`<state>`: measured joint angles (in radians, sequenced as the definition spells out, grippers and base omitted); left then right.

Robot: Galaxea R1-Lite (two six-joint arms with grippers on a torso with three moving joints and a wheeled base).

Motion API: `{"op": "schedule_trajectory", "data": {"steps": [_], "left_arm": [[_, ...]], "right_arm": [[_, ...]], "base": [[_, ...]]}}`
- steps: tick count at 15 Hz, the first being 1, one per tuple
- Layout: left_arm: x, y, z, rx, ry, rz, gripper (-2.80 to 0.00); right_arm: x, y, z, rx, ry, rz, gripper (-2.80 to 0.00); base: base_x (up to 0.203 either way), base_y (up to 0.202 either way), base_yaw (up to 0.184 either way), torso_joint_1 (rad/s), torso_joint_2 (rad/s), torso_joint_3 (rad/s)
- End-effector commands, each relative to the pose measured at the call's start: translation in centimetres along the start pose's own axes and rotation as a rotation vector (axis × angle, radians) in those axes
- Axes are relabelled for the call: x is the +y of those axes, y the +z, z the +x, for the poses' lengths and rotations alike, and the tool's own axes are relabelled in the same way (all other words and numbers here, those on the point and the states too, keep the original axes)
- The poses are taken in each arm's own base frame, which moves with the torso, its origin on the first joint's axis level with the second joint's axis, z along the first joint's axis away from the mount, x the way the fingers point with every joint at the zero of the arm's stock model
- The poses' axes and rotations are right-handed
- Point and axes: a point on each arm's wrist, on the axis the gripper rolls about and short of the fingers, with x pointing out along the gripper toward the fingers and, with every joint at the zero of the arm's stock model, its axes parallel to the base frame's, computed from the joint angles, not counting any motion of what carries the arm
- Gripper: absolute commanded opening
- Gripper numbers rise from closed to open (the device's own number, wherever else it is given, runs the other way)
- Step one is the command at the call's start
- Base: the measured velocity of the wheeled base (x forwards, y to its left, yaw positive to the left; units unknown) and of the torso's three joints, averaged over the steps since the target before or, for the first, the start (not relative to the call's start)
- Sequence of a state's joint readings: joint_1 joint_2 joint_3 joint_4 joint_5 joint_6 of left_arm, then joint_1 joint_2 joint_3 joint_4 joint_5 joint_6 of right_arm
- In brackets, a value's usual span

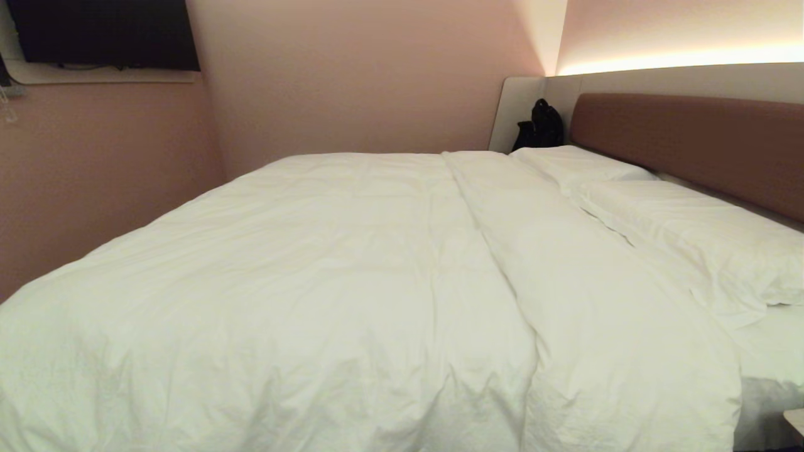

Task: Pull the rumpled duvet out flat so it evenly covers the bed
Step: Flatten the corners of the folded blanket

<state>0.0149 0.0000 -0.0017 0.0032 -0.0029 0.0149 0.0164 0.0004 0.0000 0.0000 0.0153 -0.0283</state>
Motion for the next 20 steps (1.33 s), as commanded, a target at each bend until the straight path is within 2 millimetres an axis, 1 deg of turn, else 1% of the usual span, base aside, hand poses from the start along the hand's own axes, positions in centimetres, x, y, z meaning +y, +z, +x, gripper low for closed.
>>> {"op": "schedule_trajectory", "data": {"steps": [1, 5, 7, 20], "left_arm": [[0.00, 0.00, 0.00, 0.000, 0.000, -0.001, -2.80], [0.00, 0.00, 0.00, 0.000, 0.000, -0.001, -2.80], [0.00, 0.00, 0.00, 0.000, 0.000, -0.001, -2.80], [0.00, 0.00, 0.00, 0.000, 0.000, -0.001, -2.80]], "right_arm": [[0.00, 0.00, 0.00, 0.000, 0.000, -0.001, -2.80], [0.00, 0.00, 0.00, 0.000, 0.000, -0.001, -2.80], [0.00, 0.00, 0.00, 0.000, 0.000, -0.001, -2.80], [0.00, 0.00, 0.00, 0.000, 0.000, -0.001, -2.80]], "base": [[0.000, 0.000, 0.000, 0.000, 0.00, 0.000], [0.000, 0.000, 0.000, 0.000, 0.00, 0.000], [-0.001, 0.107, 0.003, 0.006, 0.00, 0.000], [0.000, 0.195, 0.000, 0.003, 0.00, 0.002]]}}
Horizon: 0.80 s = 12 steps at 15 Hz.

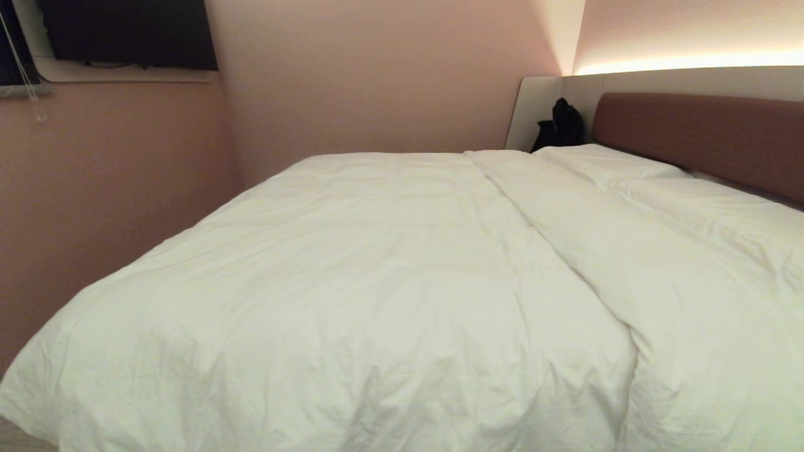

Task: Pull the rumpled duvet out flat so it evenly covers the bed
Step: Flatten the corners of the folded blanket

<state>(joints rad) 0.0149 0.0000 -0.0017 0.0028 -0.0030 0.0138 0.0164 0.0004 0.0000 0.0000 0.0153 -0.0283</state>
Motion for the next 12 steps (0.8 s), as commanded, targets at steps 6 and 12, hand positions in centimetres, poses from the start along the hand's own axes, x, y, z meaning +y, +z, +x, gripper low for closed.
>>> {"op": "schedule_trajectory", "data": {"steps": [6, 12], "left_arm": [[0.00, 0.01, 0.00, -0.001, 0.000, -0.003, -2.80], [0.00, 0.01, 0.00, -0.001, 0.000, -0.002, -2.80]], "right_arm": [[0.00, 0.00, 0.00, 0.000, 0.002, -0.001, -2.80], [0.00, 0.00, 0.00, 0.000, 0.000, -0.001, -2.80]], "base": [[0.000, 0.194, -0.001, 0.003, 0.00, 0.002], [0.000, 0.193, 0.000, 0.003, 0.00, 0.002]]}}
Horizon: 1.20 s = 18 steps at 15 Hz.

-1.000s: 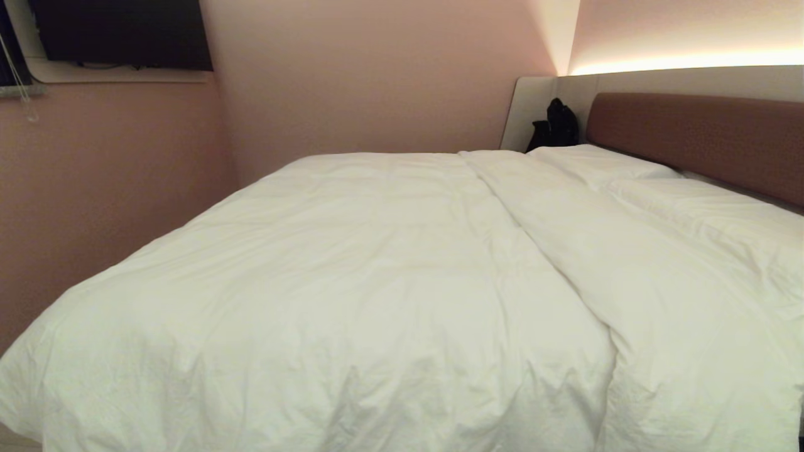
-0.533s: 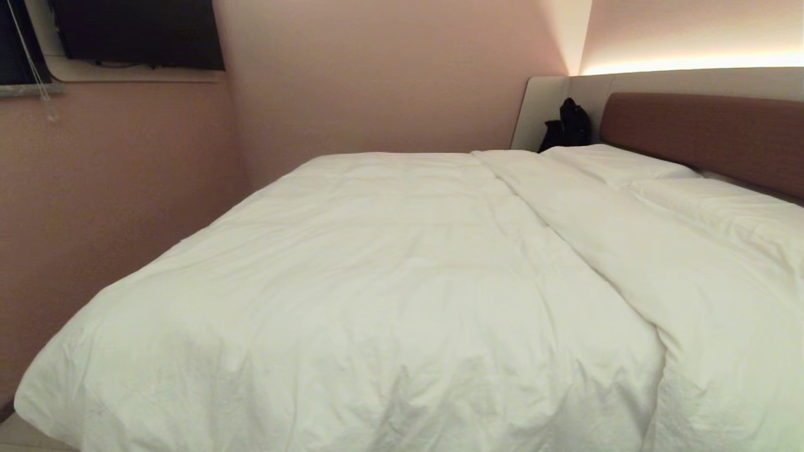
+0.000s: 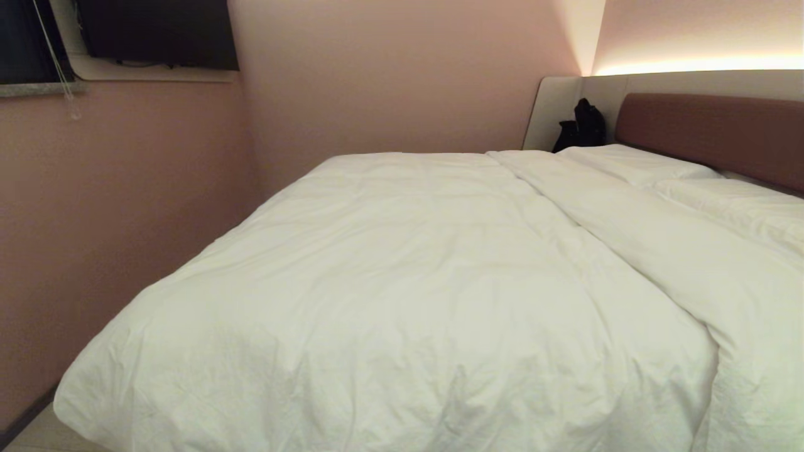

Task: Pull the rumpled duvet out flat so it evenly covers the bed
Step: Flatten the corners of the folded blanket

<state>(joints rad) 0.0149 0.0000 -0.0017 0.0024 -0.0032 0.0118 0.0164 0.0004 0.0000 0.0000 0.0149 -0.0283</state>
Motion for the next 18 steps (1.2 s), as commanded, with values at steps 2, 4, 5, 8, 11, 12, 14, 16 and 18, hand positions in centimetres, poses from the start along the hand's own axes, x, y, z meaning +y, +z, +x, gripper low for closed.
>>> {"op": "schedule_trajectory", "data": {"steps": [2, 4, 5, 8, 11, 12, 14, 16, 18], "left_arm": [[0.00, 0.00, 0.00, -0.001, 0.001, -0.003, -2.80], [0.00, -0.01, 0.00, 0.001, 0.001, -0.003, -2.80], [0.00, -0.01, 0.00, 0.001, 0.001, -0.003, -2.80], [0.00, -0.01, 0.00, 0.001, 0.002, -0.004, -2.80], [0.00, -0.01, 0.00, 0.001, 0.002, -0.004, -2.80], [0.00, -0.01, 0.00, 0.001, 0.002, -0.004, -2.80], [0.00, -0.01, 0.00, 0.000, 0.002, -0.004, -2.80], [0.00, -0.05, 0.01, 0.002, 0.002, -0.006, -2.80], [0.00, -0.02, 0.00, 0.001, 0.002, -0.005, -2.80]], "right_arm": [[0.00, 0.00, 0.00, 0.000, 0.001, -0.001, -2.80], [0.00, 0.00, 0.00, 0.000, 0.001, -0.001, -2.80], [0.00, 0.00, 0.00, 0.000, 0.001, -0.001, -2.80], [0.00, 0.00, 0.00, 0.000, 0.001, -0.001, -2.80], [0.00, 0.00, 0.00, 0.000, 0.001, -0.001, -2.80], [0.00, 0.00, 0.00, 0.000, 0.001, -0.001, -2.80], [0.00, 0.00, 0.00, 0.000, 0.001, -0.001, -2.80], [0.00, 0.00, 0.00, 0.000, 0.001, -0.001, -2.80], [0.00, 0.00, 0.00, 0.000, 0.001, -0.001, -2.80]], "base": [[0.000, 0.195, 0.000, 0.001, 0.00, 0.003], [0.000, 0.194, -0.001, 0.004, 0.00, 0.004], [0.000, 0.196, 0.000, 0.002, 0.00, 0.004], [0.000, 0.196, -0.001, 0.003, 0.00, 0.002], [0.000, 0.195, 0.000, 0.004, 0.01, 0.002], [0.000, 0.198, 0.002, 0.001, 0.00, 0.001], [0.000, 0.195, 0.001, 0.002, 0.00, 0.003], [0.000, 0.193, 0.000, 0.002, 0.00, 0.006], [0.000, 0.196, 0.002, 0.002, 0.00, 0.002]]}}
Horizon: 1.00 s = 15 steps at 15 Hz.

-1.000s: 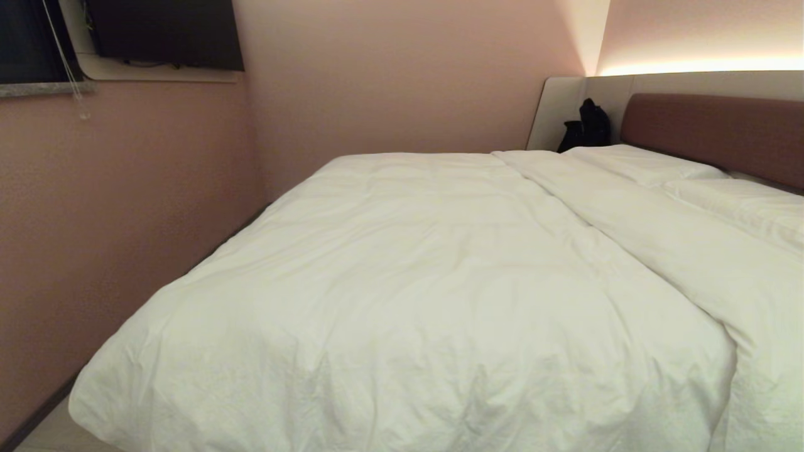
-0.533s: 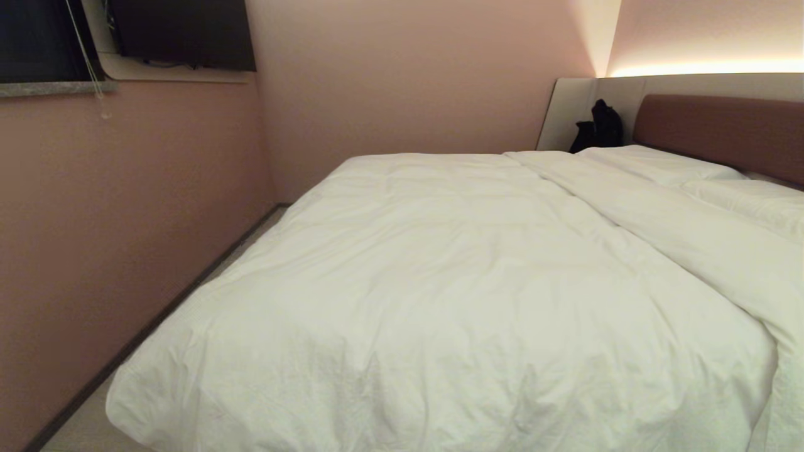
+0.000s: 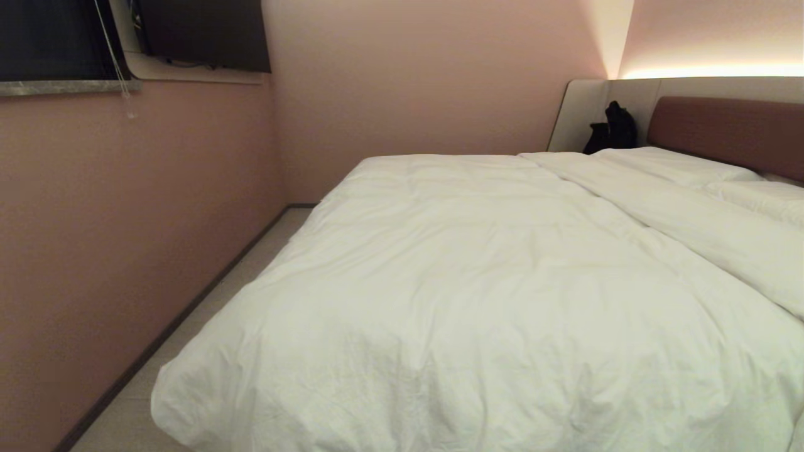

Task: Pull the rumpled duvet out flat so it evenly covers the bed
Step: Flatten the corners of the folded blanket

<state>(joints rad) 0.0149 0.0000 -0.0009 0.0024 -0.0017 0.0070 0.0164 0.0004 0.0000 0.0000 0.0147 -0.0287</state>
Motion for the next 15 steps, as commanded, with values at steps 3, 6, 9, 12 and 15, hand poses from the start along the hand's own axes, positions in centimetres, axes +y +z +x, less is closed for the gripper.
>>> {"op": "schedule_trajectory", "data": {"steps": [3, 6, 9, 12, 15], "left_arm": [[0.00, -0.03, 0.01, 0.001, 0.001, -0.001, -2.80], [0.00, 0.02, -0.01, 0.000, 0.001, 0.001, -2.80], [0.00, 0.02, -0.01, 0.000, -0.001, -0.001, -2.80], [0.00, 0.03, -0.01, -0.001, 0.001, 0.001, -2.80], [0.00, -0.01, 0.01, 0.000, 0.001, -0.001, -2.80]], "right_arm": [[0.00, 0.00, 0.00, 0.000, 0.001, 0.000, -2.80], [0.00, 0.00, 0.00, 0.000, 0.001, 0.000, -2.80], [0.00, 0.00, 0.00, 0.000, 0.001, 0.000, -2.80], [0.00, 0.00, 0.00, 0.000, 0.001, 0.000, -2.80], [0.00, 0.00, 0.00, 0.000, 0.001, 0.000, -2.80]], "base": [[0.000, 0.195, 0.000, 0.000, 0.00, 0.002], [0.000, 0.197, -0.001, 0.001, 0.00, 0.001], [0.000, 0.131, -0.001, 0.003, 0.00, 0.002], [0.000, 0.000, 0.000, 0.000, 0.00, 0.000], [0.001, 0.017, 0.003, 0.002, 0.00, 0.000]]}}
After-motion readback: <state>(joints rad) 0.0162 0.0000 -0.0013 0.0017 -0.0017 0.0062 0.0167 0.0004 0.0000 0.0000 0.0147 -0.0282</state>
